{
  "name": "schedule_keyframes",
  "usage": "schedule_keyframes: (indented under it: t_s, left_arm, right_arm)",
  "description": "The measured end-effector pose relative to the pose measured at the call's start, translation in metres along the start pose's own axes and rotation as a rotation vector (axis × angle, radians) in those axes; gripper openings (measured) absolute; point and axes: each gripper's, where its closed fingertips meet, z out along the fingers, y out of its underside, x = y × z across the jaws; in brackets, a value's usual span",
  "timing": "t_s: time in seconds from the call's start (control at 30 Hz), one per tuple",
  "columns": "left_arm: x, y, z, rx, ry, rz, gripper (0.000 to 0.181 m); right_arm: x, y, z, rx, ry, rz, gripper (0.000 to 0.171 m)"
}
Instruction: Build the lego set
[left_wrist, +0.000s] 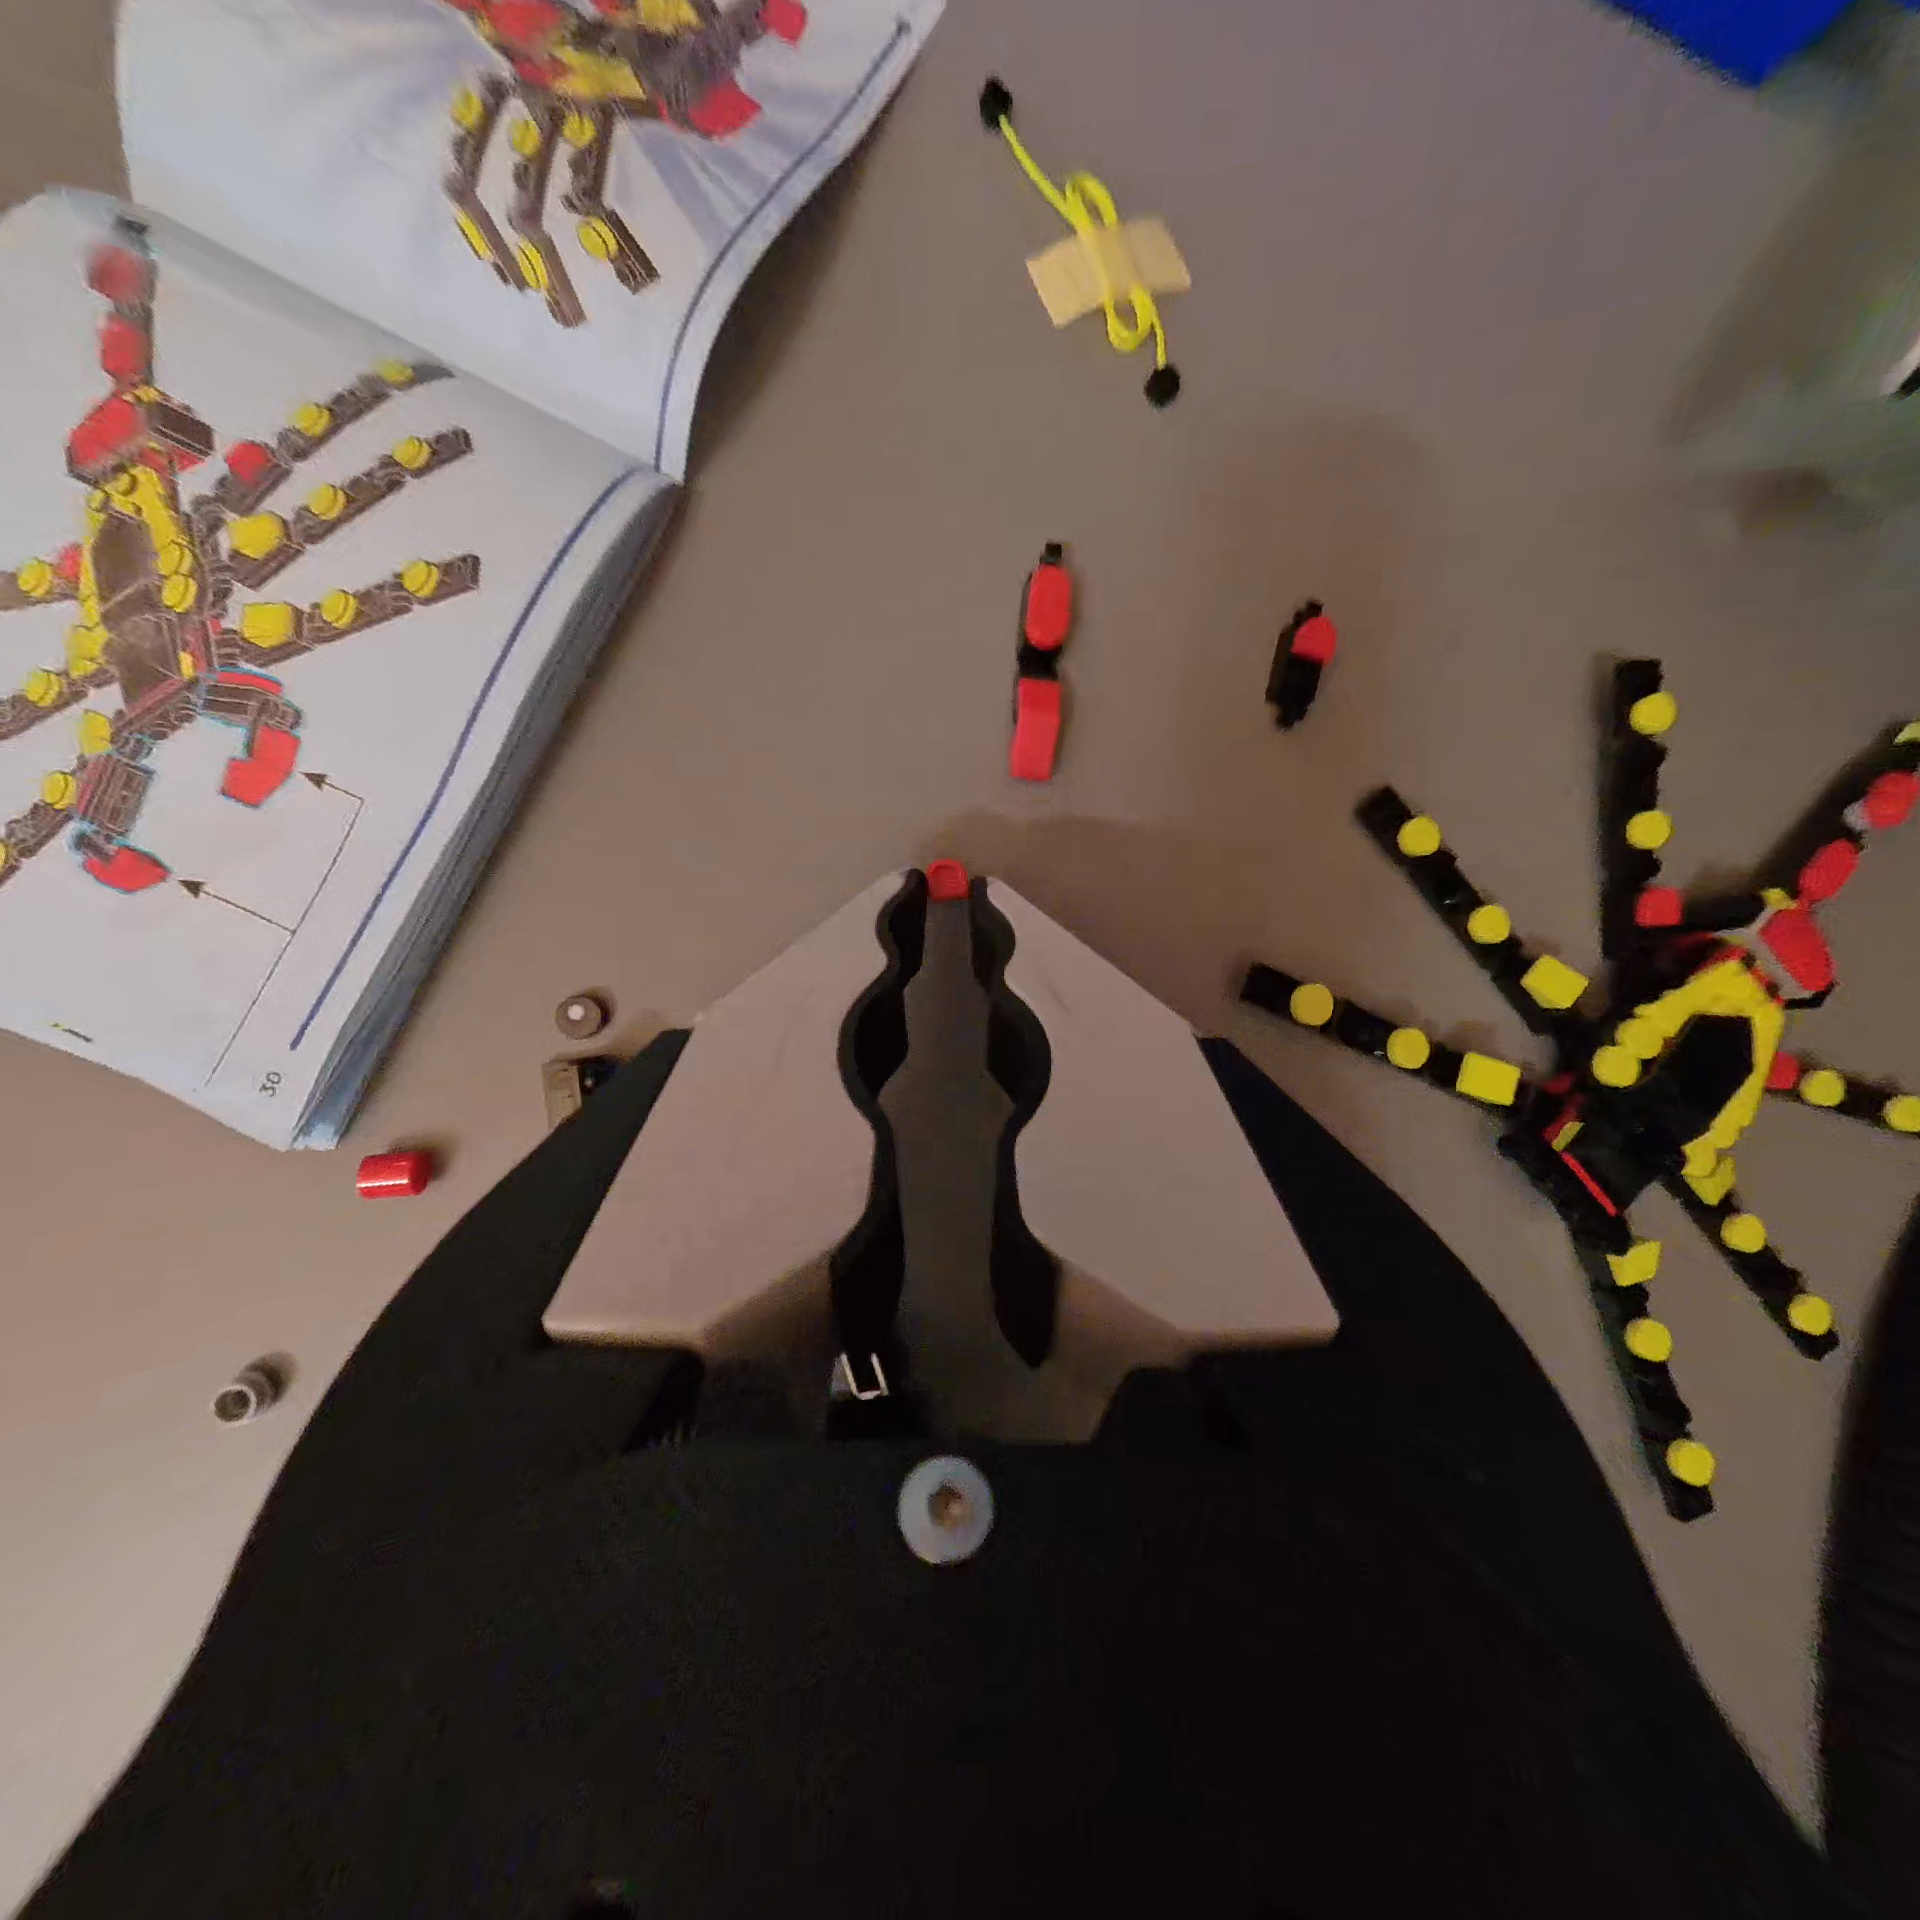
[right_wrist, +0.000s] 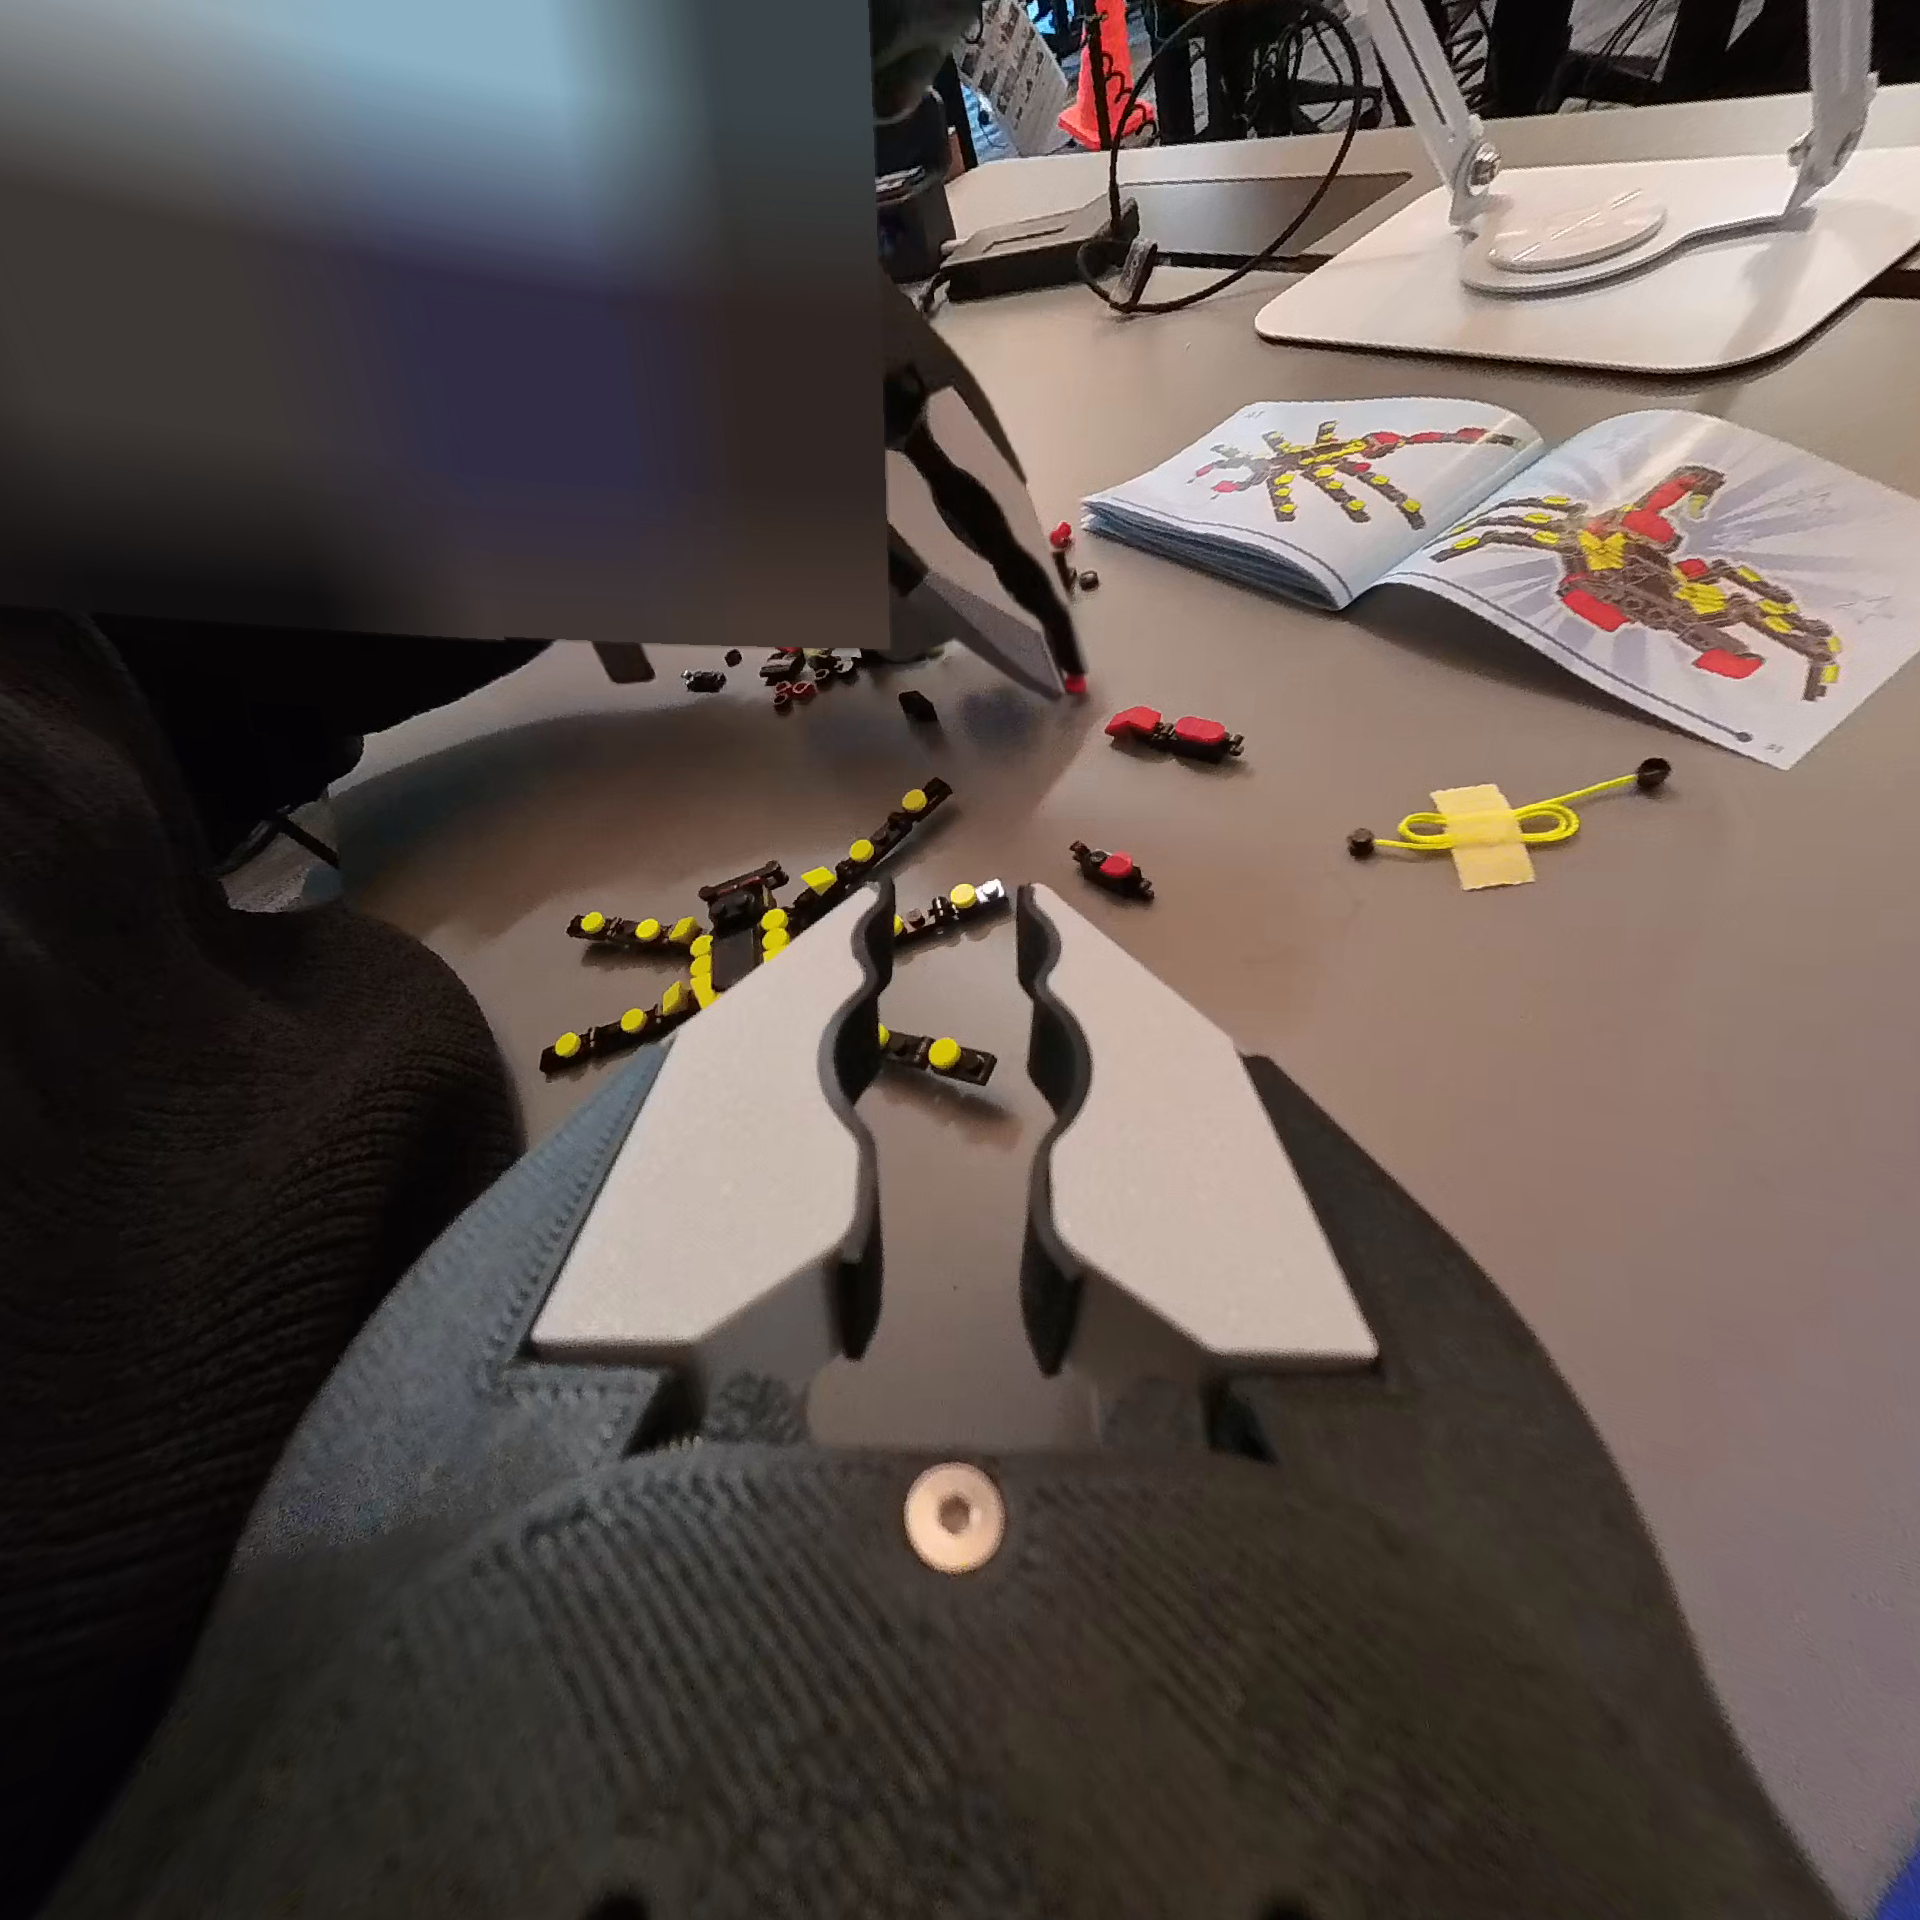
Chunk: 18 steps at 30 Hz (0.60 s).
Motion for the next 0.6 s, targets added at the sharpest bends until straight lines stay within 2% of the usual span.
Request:
schedule_keyframes:
  t_s: [0.07, 0.17, 0.2, 0.33, 0.47, 0.53, 0.6]
  left_arm:
    - [0.0, 0.0, 0.001, 0.003, 0.001, 0.005, 0.007]
    - [0.001, -0.012, -0.004, 0.051, 0.03, -0.044, 0.027]
    - [-0.002, -0.018, -0.006, 0.074, 0.029, -0.064, 0.038]
    - [-0.024, -0.059, -0.005, 0.186, -0.046, -0.107, 0.048]
    - [-0.05, -0.113, 0.022, 0.241, -0.149, -0.184, 0.063]
    - [-0.061, -0.127, 0.045, 0.2, -0.188, -0.204, 0.072]
    - [-0.068, -0.132, 0.066, 0.155, -0.214, -0.208, 0.072]
  right_arm:
    - [0.0, -0.001, -0.001, 0.002, 0.001, -0.002, 0.021]
    - [0.0, -0.001, -0.001, 0.004, 0.001, -0.002, 0.021]
    - [0.0, -0.001, -0.001, 0.004, 0.001, 0.0, 0.021]
    - [0.0, 0.0, 0.0, 0.004, -0.006, 0.007, 0.021]
    - [-0.002, -0.001, 0.0, 0.003, -0.004, -0.007, 0.021]
    - [-0.002, -0.003, -0.003, 0.01, 0.001, -0.017, 0.021]
    - [-0.001, -0.005, -0.005, 0.016, 0.007, -0.02, 0.021]
